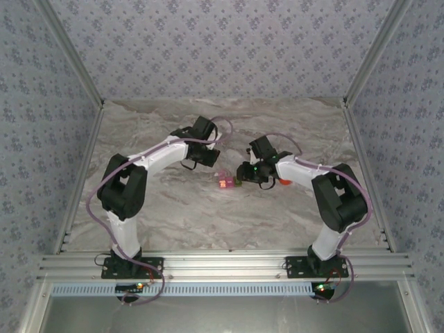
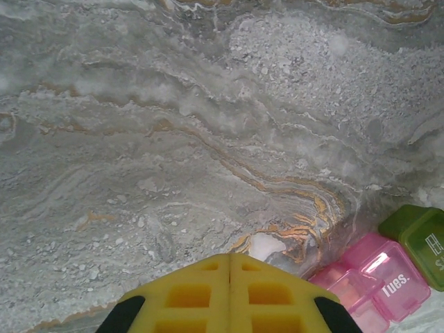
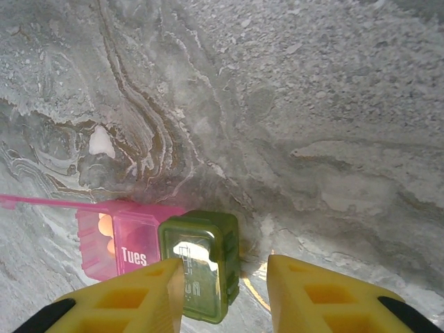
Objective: Sort the pills into containers
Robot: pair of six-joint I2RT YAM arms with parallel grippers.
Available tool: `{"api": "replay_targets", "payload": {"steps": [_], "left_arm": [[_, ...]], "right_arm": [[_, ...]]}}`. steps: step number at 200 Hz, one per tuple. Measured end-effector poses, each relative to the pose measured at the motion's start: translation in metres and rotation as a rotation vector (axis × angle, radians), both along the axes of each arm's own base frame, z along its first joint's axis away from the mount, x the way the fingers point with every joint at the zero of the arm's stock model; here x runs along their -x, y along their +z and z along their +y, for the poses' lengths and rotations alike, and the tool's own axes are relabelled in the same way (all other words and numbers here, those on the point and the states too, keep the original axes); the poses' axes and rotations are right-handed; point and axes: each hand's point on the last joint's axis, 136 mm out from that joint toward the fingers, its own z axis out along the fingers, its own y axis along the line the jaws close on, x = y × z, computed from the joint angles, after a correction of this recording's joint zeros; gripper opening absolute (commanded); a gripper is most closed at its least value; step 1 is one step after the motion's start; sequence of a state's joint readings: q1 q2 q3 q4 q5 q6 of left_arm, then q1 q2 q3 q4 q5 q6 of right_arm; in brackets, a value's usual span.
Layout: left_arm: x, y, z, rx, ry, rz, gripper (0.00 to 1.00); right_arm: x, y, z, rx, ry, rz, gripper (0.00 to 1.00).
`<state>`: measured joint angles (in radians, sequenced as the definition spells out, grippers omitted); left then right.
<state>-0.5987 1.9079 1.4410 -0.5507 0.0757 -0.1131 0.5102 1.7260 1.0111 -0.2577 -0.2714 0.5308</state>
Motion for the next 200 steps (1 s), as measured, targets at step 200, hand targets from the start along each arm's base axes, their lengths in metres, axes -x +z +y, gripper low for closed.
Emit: {"api": "replay_targets", "payload": {"steps": [200], "left_arm": [[0.018,-0.012,-0.039,0.058,-0.097,0.069,0.00]], "right_arm": [[0.004,-0.011,0.007,0.014,0.020,0.021,0.36]]}}
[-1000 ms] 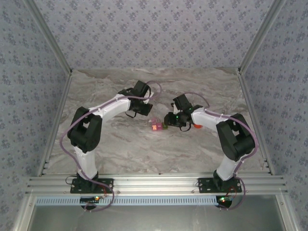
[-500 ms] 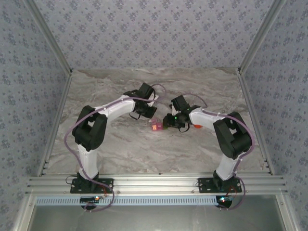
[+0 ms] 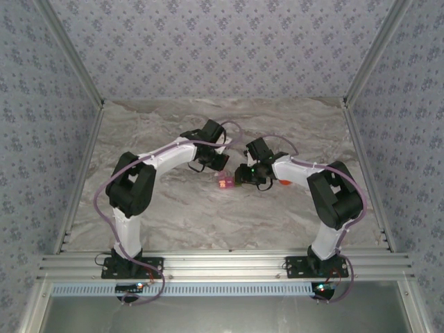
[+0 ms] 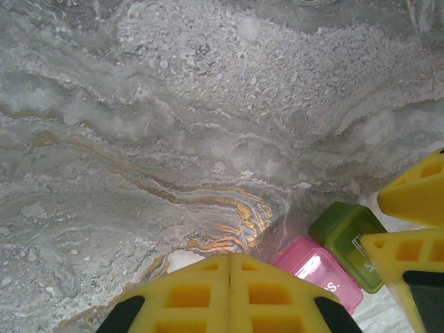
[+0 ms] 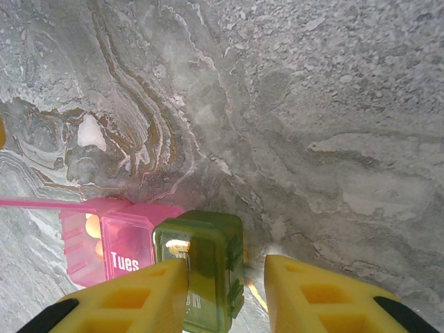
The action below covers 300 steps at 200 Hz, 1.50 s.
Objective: Sort the pills into containers
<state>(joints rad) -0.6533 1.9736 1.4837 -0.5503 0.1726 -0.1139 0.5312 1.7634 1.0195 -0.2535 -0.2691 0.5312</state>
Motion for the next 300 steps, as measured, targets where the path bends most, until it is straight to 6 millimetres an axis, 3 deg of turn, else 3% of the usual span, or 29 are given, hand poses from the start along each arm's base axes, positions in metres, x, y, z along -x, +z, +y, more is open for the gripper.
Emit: {"api": "replay_targets", "payload": {"steps": [99,169,253,300], "left_arm": [[0.016,-0.012,0.001,-0.002,-0.018,0.044,0.00],[0.025,0.013,-0.003,0.044,-0.032,0.012,0.00],[0.035,0.004,-0.004,0.038,-0.041,0.034,0.00],[0.035,0.014,-0.005,0.055,-0.042,0.016,0.00]], "right_arm": [[-0.001,0.000,0.000,0.011,-0.003,-0.007,0.35],[-0.002,0.000,0.000,0.015,-0.004,-0.011,0.35],[-0.004,0.001,0.001,0.015,-0.004,-0.012,0.34],[-0.004,0.000,0.001,0.015,-0.004,-0.012,0.34]]}}
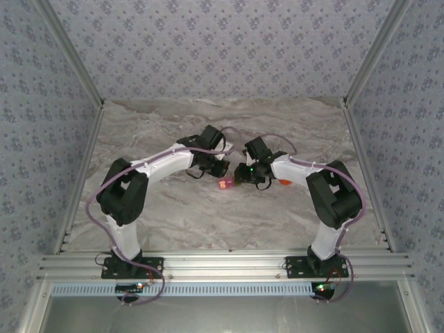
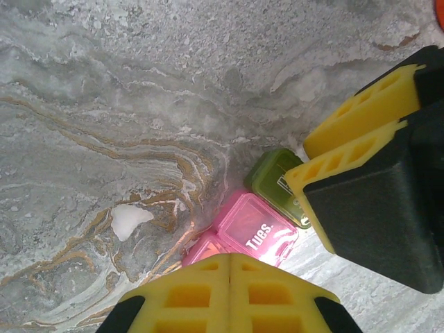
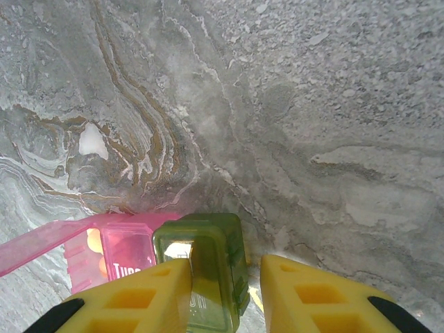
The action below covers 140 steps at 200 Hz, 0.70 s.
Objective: Sort the pills into containers
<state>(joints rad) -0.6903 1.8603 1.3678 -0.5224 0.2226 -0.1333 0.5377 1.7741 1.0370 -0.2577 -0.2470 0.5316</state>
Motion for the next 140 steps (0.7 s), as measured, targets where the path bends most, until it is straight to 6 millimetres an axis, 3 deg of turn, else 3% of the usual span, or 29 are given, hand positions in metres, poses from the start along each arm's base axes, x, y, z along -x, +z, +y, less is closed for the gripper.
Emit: {"api": "replay_targets", "payload": {"steps": [140], "left_arm": [[0.018,-0.017,0.000,-0.001,-0.005,0.048,0.00]], "right_arm": [[-0.002,0.000,0.003,0.002,0.003,-0.003,0.33]]}}
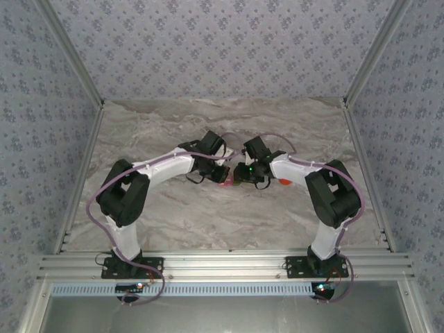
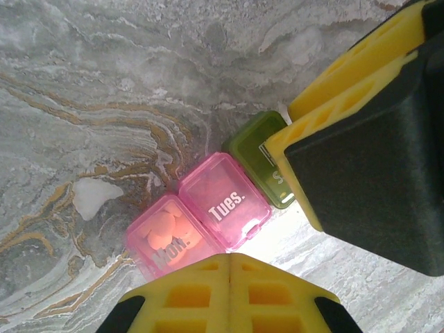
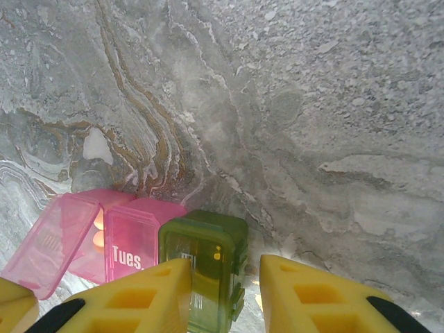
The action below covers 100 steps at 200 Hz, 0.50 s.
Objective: Sort the pills into containers
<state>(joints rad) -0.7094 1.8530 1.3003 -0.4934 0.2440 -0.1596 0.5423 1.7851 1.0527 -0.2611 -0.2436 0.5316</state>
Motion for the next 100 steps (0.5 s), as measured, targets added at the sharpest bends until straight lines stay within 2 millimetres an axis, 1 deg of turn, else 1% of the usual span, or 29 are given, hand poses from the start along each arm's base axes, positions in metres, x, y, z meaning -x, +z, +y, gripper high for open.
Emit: {"api": "replay_targets", "payload": {"steps": [60,100], "left_arm": [[0.005,-0.014,0.007,-0.019,0.010,0.014,0.00],[0.004,-0.018,0.010,-0.033,0.021,0.006,0.00]], "right_arm": [[-0.001,0.000,0.001,0.000,0.001,-0.001,0.33],[-0.001,0.000,0.001,0.002,0.000,-0.002,0.33]]}}
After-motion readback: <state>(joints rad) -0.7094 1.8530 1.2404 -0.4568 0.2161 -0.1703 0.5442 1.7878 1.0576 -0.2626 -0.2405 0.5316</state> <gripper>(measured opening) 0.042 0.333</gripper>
